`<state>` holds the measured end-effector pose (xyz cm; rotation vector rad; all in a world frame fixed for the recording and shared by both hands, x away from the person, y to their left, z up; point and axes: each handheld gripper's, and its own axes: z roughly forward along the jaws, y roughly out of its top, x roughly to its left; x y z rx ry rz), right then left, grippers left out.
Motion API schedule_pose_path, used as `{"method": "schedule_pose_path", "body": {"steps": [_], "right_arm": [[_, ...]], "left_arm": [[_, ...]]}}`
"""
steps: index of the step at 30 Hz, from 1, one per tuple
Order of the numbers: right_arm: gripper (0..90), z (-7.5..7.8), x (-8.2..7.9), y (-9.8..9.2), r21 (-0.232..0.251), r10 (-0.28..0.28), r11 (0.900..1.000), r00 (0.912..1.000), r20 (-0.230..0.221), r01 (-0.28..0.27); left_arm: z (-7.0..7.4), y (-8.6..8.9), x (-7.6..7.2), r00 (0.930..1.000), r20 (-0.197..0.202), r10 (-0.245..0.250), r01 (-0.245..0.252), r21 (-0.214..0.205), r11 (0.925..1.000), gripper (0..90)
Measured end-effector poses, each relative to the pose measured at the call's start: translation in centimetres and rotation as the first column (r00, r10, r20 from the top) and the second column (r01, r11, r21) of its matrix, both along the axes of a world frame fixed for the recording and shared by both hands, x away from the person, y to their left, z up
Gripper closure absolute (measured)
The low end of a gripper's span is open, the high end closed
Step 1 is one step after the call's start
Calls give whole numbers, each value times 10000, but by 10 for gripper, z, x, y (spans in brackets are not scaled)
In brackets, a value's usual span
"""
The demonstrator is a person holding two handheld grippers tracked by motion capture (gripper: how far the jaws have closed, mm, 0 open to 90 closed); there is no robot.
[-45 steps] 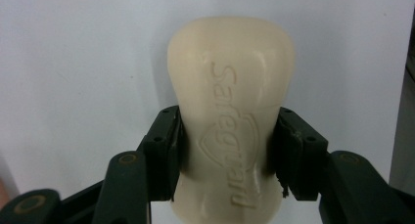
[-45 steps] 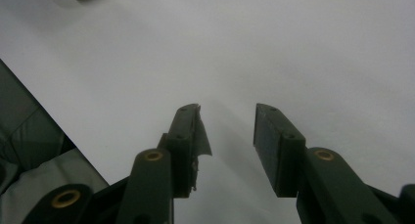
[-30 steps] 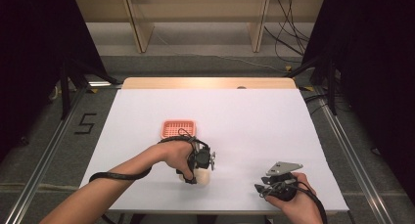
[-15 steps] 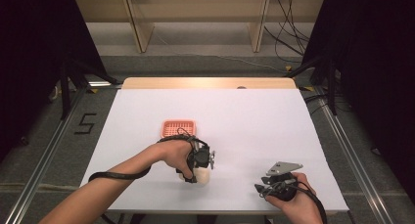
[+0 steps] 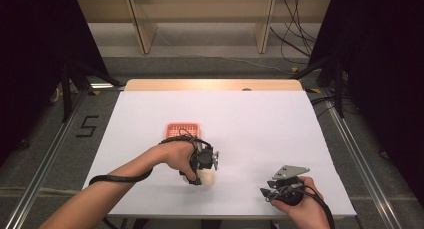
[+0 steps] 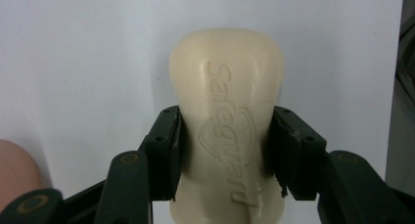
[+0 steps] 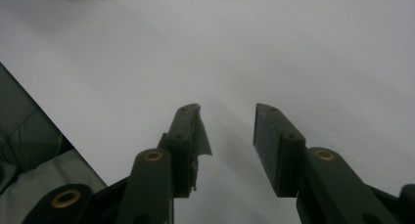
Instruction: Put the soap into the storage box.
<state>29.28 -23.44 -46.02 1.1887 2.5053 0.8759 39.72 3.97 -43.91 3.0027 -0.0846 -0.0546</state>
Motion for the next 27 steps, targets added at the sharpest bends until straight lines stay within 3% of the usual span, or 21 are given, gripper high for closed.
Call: {"method": "schedule_pose_path", "body": {"steps": [6, 11, 12, 27], "right_arm": [[621, 1, -1, 0, 106, -86, 9999, 9998, -168, 88], [621, 1, 0, 0, 103, -88, 9999, 9999, -147, 89], [621, 0, 0, 0, -8, 5, 10000, 10000, 35, -5], [621, 0, 0, 0, -22, -35, 10000, 10000, -19, 35]], "left_arm": [[2, 2, 1, 9999, 54, 114, -113, -166, 9998, 491], [4, 3, 2, 9999, 115, 127, -123, -303, 9995, 492], [4, 4, 2, 9998, 105, 151, -148, -322, 9994, 492], [12, 9, 8, 9994, 256, 253, -241, -466, 9986, 492]]}}
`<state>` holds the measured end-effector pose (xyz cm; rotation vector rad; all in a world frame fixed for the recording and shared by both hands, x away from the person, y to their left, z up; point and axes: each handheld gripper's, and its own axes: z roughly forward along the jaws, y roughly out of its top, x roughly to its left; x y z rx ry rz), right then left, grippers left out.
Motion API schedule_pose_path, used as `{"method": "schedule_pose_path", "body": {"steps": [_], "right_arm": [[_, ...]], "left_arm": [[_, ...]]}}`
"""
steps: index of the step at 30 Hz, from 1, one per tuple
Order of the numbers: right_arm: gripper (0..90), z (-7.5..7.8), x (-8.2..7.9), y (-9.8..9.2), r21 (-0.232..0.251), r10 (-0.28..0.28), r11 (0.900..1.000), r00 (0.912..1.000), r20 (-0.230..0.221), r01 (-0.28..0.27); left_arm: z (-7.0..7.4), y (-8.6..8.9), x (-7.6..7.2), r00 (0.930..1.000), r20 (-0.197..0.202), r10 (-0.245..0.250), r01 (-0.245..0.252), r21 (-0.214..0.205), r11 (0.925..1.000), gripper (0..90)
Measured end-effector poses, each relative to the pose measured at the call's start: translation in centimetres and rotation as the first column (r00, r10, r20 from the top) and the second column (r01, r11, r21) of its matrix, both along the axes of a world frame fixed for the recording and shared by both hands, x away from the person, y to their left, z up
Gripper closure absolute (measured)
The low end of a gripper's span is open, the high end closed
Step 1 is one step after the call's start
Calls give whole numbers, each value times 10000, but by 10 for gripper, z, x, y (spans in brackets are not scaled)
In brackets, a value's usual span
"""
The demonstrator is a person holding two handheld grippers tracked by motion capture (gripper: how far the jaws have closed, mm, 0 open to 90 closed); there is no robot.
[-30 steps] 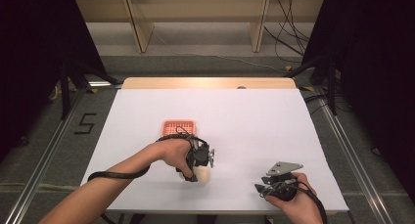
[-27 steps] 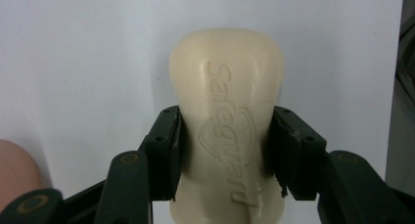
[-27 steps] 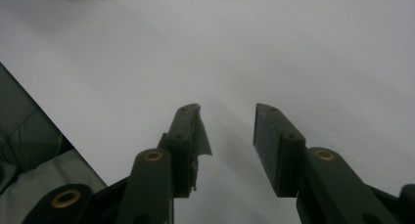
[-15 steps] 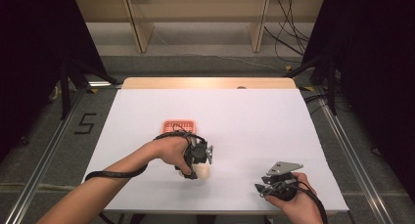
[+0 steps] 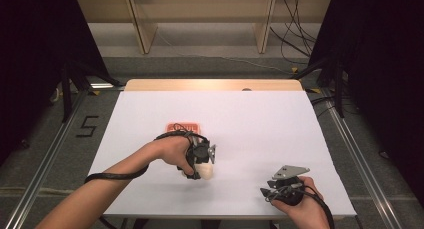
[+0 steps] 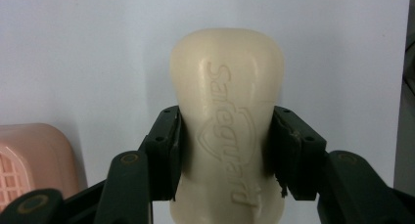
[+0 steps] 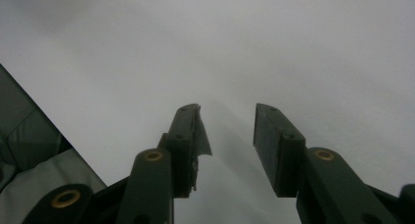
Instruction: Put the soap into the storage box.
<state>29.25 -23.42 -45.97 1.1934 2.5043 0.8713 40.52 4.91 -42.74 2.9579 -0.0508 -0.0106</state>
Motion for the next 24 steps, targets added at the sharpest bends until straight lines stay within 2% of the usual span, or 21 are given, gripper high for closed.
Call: {"method": "schedule_pose_path", "body": {"steps": [3, 5, 7, 9, 12, 13, 18, 24], "right_arm": [[621, 1, 0, -1, -47, 48, 10000, 10000, -80, -48], [621, 0, 0, 0, 3, -1, 10000, 10000, 24, 1], [621, 1, -1, 0, 86, -100, 9999, 9999, -135, 101], [621, 0, 0, 0, 6, 6, 10000, 10000, 26, -6], [621, 1, -1, 0, -19, 14, 10000, 9999, -118, -14], [621, 0, 0, 0, 18, -2, 10000, 10000, -4, 2], [621, 1, 0, 0, -40, 45, 10000, 10000, -83, -46], [621, -1, 0, 0, 46, 3, 10000, 10000, 61, -4]], "left_arm": [[2, 1, 1, 10000, 20, 7, -7, -33, 10000, 492], [3, 1, 1, 10000, 35, 10, -10, -48, 10000, 492], [4, 1, 2, 10000, 60, 31, -31, -56, 10000, 492], [5, 3, 3, 9999, 118, 37, -36, -79, 10000, 492], [6, 4, 4, 9999, 113, 7, -5, -145, 9999, 492], [7, 4, 4, 9999, 171, -20, 23, -138, 9999, 492], [8, 6, 6, 9999, 162, 31, -29, -147, 9999, 492], [11, 8, 8, 9997, 255, 26, -21, -191, 9998, 492]]}}
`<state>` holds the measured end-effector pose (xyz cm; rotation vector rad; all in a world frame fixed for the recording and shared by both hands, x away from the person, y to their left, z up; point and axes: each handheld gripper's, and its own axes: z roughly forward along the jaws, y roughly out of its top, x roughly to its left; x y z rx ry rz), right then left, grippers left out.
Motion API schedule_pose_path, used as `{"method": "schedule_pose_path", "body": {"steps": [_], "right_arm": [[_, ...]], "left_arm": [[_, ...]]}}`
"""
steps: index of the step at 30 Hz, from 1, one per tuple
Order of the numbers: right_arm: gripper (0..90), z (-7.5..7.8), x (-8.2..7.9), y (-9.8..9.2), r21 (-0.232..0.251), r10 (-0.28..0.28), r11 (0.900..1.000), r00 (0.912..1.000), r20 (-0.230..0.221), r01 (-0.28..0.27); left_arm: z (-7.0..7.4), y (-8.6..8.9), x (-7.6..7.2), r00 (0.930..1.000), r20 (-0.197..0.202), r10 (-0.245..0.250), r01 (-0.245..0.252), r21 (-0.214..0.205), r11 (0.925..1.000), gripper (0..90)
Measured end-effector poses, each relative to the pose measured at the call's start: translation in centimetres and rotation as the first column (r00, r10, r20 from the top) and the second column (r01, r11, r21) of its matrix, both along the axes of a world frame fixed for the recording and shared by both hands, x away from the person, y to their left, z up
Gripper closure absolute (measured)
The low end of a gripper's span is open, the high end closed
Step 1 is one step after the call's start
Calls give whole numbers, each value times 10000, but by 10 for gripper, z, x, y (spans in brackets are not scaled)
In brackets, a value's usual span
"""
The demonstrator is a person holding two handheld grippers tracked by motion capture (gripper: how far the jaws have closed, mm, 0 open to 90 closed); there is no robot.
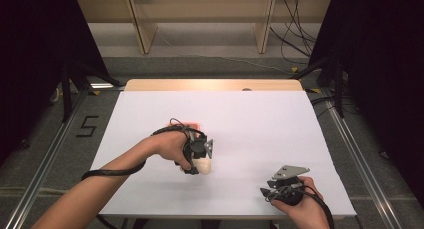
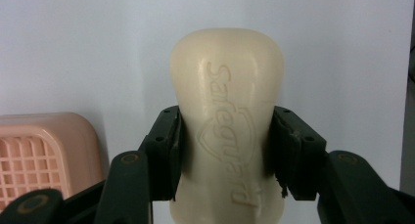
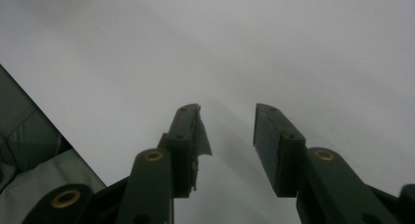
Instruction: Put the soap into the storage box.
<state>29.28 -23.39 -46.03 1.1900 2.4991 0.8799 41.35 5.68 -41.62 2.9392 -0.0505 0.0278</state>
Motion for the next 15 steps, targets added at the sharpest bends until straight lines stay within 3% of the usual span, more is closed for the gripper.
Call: {"method": "schedule_pose_path", "body": {"steps": [5, 15], "right_arm": [[621, 3, -1, -1, -6, -54, 10000, 9996, -267, 54], [621, 2, 0, 0, 74, -83, 9999, 9997, -239, 84]], "left_arm": [[2, 2, 2, 10000, 38, 28, -28, -31, 10000, 492], [5, 5, 5, 9999, -8, 113, -113, -36, 9999, 492]]}}
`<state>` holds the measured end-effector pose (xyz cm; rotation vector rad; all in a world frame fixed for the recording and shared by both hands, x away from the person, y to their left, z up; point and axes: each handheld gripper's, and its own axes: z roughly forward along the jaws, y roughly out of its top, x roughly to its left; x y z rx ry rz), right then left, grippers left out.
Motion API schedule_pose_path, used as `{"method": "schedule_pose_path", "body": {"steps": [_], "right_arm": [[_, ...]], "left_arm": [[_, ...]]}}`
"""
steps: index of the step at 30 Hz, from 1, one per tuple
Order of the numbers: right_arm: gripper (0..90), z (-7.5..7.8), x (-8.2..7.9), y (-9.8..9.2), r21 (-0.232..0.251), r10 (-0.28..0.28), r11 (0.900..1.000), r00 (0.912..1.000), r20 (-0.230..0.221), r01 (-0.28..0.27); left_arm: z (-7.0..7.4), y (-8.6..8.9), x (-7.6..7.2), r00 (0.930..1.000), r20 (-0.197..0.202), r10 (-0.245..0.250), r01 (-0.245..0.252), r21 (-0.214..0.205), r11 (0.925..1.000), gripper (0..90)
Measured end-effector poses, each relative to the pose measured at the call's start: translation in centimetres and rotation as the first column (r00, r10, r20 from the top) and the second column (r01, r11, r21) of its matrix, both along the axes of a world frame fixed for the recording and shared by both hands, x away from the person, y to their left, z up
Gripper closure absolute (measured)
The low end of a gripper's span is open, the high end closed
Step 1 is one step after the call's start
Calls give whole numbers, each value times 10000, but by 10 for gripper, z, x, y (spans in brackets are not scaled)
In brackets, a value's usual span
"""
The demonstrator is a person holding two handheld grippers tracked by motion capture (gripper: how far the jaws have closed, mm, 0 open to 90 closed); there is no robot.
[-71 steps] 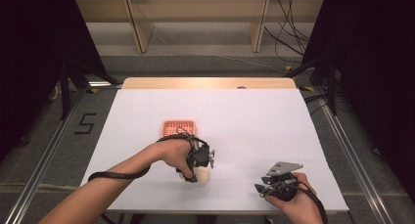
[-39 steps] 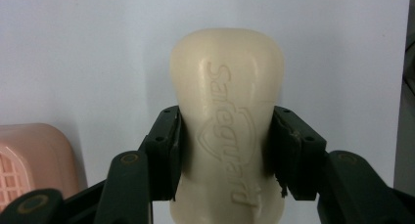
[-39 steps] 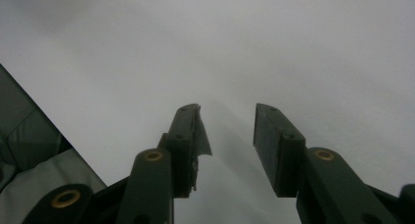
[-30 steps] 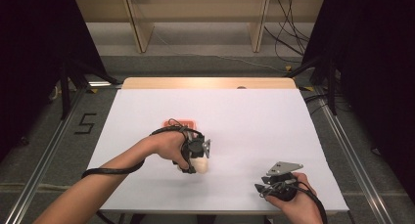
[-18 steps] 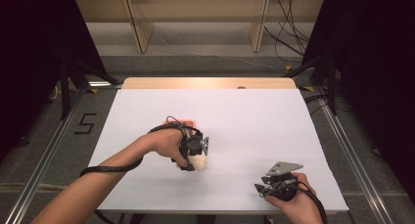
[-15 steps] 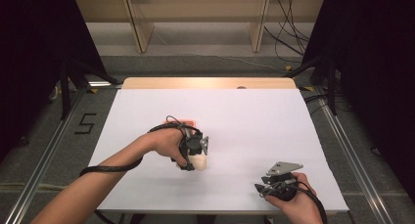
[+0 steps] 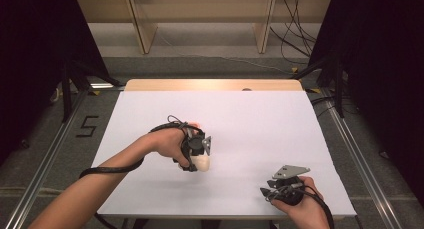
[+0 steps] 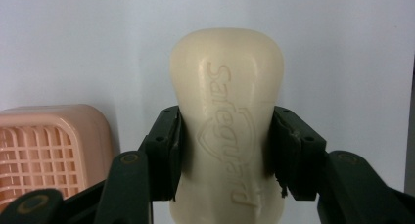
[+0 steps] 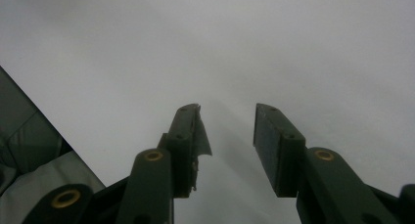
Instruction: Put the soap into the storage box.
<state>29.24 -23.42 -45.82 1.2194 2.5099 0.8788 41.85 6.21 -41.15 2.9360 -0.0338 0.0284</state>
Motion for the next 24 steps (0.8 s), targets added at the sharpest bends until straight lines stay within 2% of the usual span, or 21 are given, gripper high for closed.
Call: {"method": "schedule_pose_path", "body": {"steps": [10, 11, 15, 16, 19, 24], "right_arm": [[620, 0, 1, 0, -42, 37, 10000, 10000, 37, -37], [621, -2, 1, -1, -61, 96, 9999, 9996, 262, -95], [621, -3, 1, 0, -34, 55, 10000, 9997, 240, -55], [621, 0, 1, -1, -52, 41, 10000, 10000, 23, -41], [621, -1, 0, 0, -22, 4, 10000, 10000, -7, -4], [621, 0, 0, -1, -70, 22, 10000, 10000, -48, -23]], "left_arm": [[5, 4, 5, 9999, 123, 86, -85, -100, 9999, 492], [6, 5, 7, 9998, 160, 116, -114, -123, 9999, 492], [8, 7, 8, 9997, 207, 111, -109, -114, 9999, 492], [8, 7, 9, 9997, 209, 141, -138, -127, 9998, 492], [10, 9, 11, 9994, 239, 262, -257, -248, 9994, 492], [12, 12, 15, 9991, 320, 280, -274, -186, 9995, 493]]}}
